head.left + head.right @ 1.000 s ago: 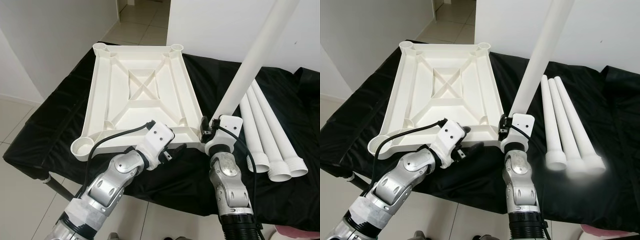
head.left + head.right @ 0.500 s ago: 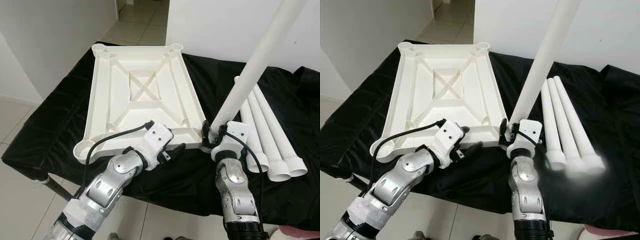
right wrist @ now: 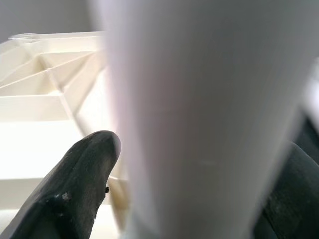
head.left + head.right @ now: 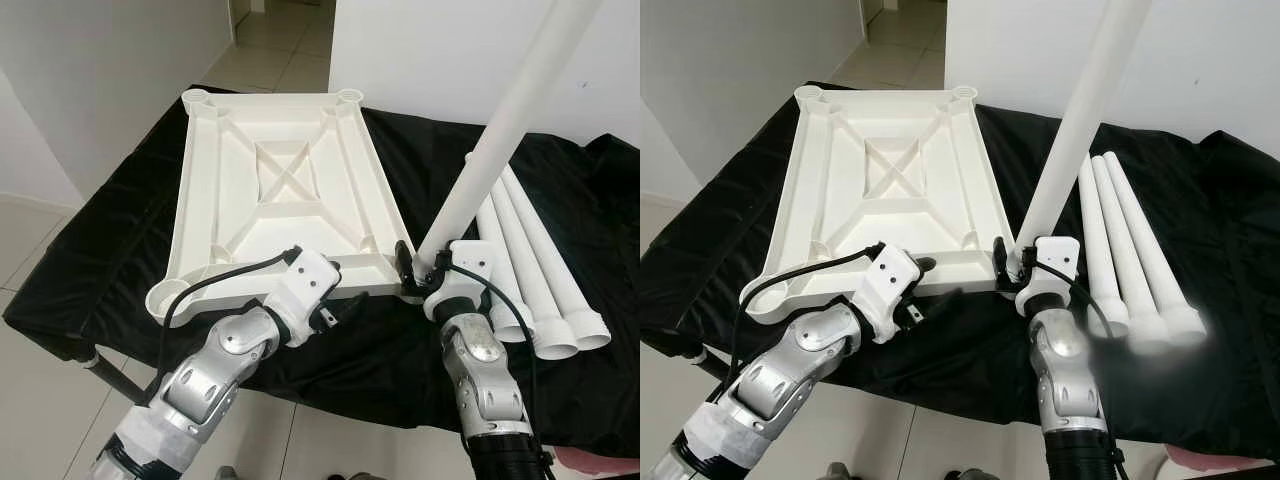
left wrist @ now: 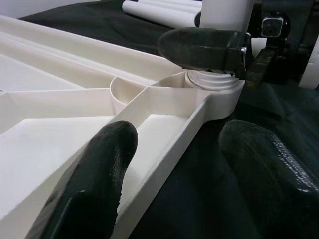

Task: Building children table

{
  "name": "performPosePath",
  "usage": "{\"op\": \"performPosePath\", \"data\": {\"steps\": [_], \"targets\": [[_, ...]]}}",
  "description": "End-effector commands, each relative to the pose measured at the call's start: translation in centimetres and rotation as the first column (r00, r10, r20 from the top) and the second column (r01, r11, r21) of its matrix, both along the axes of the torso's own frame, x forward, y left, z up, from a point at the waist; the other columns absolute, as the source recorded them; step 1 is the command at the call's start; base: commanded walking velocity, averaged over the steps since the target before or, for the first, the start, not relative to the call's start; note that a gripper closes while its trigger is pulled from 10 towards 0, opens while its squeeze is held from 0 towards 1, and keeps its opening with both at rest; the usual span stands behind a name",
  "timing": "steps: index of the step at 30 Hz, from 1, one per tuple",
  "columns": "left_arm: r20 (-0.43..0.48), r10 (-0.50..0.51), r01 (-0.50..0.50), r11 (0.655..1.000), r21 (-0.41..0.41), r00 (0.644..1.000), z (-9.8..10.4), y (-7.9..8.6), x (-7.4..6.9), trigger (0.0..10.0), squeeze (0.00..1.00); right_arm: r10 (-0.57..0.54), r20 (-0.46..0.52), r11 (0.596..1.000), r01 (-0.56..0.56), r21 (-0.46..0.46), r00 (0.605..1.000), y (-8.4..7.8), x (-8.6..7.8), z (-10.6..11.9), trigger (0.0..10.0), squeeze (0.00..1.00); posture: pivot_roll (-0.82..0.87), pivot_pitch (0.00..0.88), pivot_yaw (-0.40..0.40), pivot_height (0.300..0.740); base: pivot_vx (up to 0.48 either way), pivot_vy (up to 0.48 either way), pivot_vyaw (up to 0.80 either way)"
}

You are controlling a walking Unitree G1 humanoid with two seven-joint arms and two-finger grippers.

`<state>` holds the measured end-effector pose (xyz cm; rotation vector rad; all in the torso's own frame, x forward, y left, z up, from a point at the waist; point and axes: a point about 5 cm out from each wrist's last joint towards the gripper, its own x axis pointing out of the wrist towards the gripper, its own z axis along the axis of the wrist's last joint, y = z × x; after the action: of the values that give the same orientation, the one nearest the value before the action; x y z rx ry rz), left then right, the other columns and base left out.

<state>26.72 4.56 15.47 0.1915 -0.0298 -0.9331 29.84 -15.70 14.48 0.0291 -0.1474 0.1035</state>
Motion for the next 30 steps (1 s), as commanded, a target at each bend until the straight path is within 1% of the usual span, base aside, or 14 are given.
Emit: {"op": "performPosePath", "data": {"steps": [1, 5, 8, 11, 14, 17, 20, 23, 24, 26, 27, 28, 29, 30], "targets": [[-0.032, -0.141, 0.142, 0.99, 0.013, 0.989, -0.3, -0.5, -0.8, 10.0, 0.0, 0.018, 0.0, 1.0, -0.018, -0.003, 1.0, -0.1, 0.1, -0.1, 10.0, 0.0, 0.02, 0.072, -0.049, 0.74, 0.0, 0.0, 0.0], [-0.004, -0.113, 0.113, 0.993, 0.028, 0.994, -0.2, -0.5, -0.6, 10.0, 0.0, 0.082, 0.01, 0.997, -0.082, -0.012, 0.997, -0.4, 0.4, -0.2, 10.0, 0.0, 0.02, 0.081, -0.047, 0.74, 0.0, 0.0, 0.0], [0.001, -0.104, 0.104, 0.994, 0.031, 0.995, -0.2, -0.4, -0.5, 10.0, 0.0, 0.095, 0.012, 0.995, -0.094, -0.014, 0.995, -0.4, 0.5, -0.1, 10.0, 0.0, 0.02, 0.081, -0.047, 0.74, 0.0, 0.0, 0.0], [0.025, -0.064, 0.063, 0.997, 0.039, 0.998, -0.1, -0.3, -0.4, 10.0, 0.0, 0.142, 0.024, 0.989, -0.142, -0.036, 0.99, -0.5, 0.6, 0.0, 10.0, 0.0, 0.02, 0.082, -0.038, 0.74, 0.0, 0.0, 0.0], [0.048, -0.051, 0.049, 0.998, 0.051, 0.998, 0.1, -0.1, -0.3, 10.0, 0.0, 0.184, 0.028, 0.982, -0.182, -0.059, 0.983, -0.9, 0.7, -0.1, 10.0, 0.0, 0.03, 0.077, -0.04, 0.74, 0.0, 0.0, 0.0], [0.047, -0.054, 0.051, 0.997, 0.053, 0.997, 0.2, 0.0, -0.2, 10.0, 0.0, 0.21, 0.032, 0.976, -0.207, -0.071, 0.977, -1.2, 0.9, -0.1, 10.0, 0.0, 0.03, 0.075, -0.04, 0.74, 0.0, 0.0, 0.0], [0.016, -0.072, 0.072, 0.997, 0.039, 0.997, 0.4, 0.1, 0.0, 10.0, 0.0, 0.277, 0.033, 0.957, -0.273, -0.095, 0.96, -1.4, 1.0, 0.0, 10.0, 0.0, 0.04, 0.071, -0.038, 0.74, 0.0, 0.0, 0.0], [0.012, -0.08, 0.079, 0.996, 0.047, 0.997, 0.2, 0.2, 0.0, 10.0, 0.0, 0.323, 0.02, 0.94, -0.319, -0.124, 0.946, -1.7, 1.3, -0.1, 10.0, 0.0, 0.04, 0.067, -0.038, 0.74, 0.0, 0.0, 0.0], [0.016, -0.09, 0.089, 0.994, 0.06, 0.996, 0.0, 0.2, -0.1, 10.0, 0.0, 0.351, 0.007, 0.927, -0.347, -0.145, 0.936, -2.0, 1.6, -0.1, 10.0, 0.0, 0.03, 0.063, -0.034, 0.74, 0.0, 0.0, 0.0], [0.016, -0.09, 0.089, 0.994, 0.06, 0.996, 0.0, 0.2, -0.1, 10.0, 0.0, 0.351, 0.007, 0.927, -0.347, -0.145, 0.936, -2.0, 1.6, -0.1, 10.0, 0.0, 0.03, 0.063, -0.034, 0.74, 0.0, 0.0, 0.0], [0.018, -0.094, 0.093, 0.994, 0.062, 0.995, 0.0, 0.1, -0.1, 10.0, 0.0, 0.362, 0.003, 0.921, -0.357, -0.155, 0.932, -2.3, 1.8, 0.0, 4.1, 0.0, 0.03, 0.063, -0.033, 0.74, 0.0, 0.0, 0.0], [0.018, -0.094, 0.093, 0.994, 0.062, 0.995, 0.0, 0.1, -0.1, 10.0, 0.0, 0.362, 0.003, 0.921, -0.357, -0.155, 0.932, -2.3, 1.8, 0.0, 4.1, 0.0, 0.03, 0.063, -0.033, 0.74, 0.0, 0.0, 0.0], [0.021, -0.098, 0.097, 0.993, 0.062, 0.995, 0.1, 0.0, -0.1, 10.0, 0.0, 0.367, -0.004, 0.918, -0.363, -0.163, 0.93, -2.6, 2.1, 0.1, 0.2, 0.0, 0.03, 0.062, -0.033, 0.74, 0.0, 0.0, 0.0], [0.022, -0.1, 0.099, 0.993, 0.062, 0.995, 0.1, -0.1, -0.1, 10.0, 0.0, 0.372, -0.007, 0.915, -0.368, -0.168, 0.928, -2.8, 2.3, 0.1, 0.2, 0.0, 0.03, 0.062, -0.033, 0.74, 0.0, 0.0, 0.0]]}}
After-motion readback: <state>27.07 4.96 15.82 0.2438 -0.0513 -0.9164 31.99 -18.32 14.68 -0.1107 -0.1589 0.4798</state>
